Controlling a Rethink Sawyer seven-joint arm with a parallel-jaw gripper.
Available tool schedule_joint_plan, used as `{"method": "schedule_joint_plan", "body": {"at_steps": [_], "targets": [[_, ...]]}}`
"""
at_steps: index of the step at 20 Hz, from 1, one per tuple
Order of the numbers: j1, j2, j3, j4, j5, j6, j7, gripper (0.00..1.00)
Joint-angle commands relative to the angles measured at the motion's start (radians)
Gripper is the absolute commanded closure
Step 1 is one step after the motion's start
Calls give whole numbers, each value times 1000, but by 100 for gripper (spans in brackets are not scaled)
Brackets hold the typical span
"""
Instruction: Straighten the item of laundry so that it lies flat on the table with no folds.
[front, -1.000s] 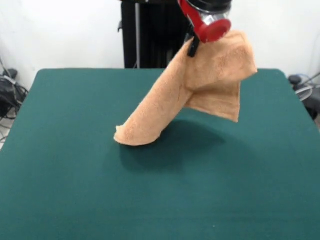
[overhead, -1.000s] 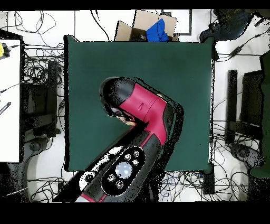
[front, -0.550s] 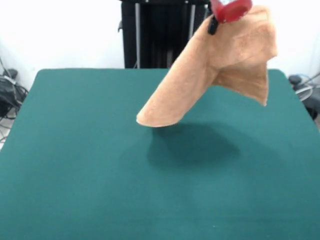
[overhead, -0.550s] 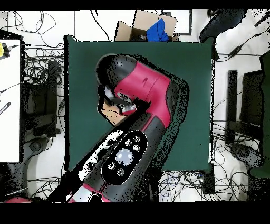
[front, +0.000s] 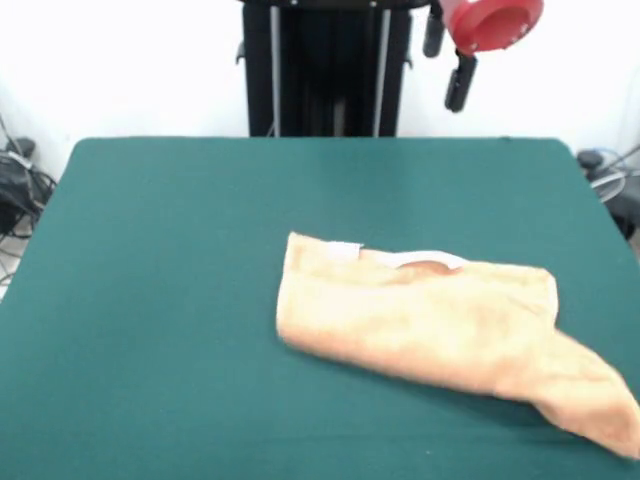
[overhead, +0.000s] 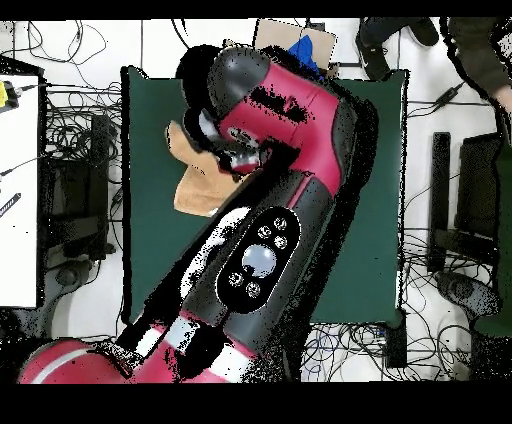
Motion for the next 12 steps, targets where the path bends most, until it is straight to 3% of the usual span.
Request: {"method": "schedule_joint_plan", "body": {"at_steps": [1,5,12], "targets": [[-92,170,90,-336,106,134,445,0],[-125,239,62,-473,155,197,510,0],[-103,246,97,-376,114,19,388,0]]}}
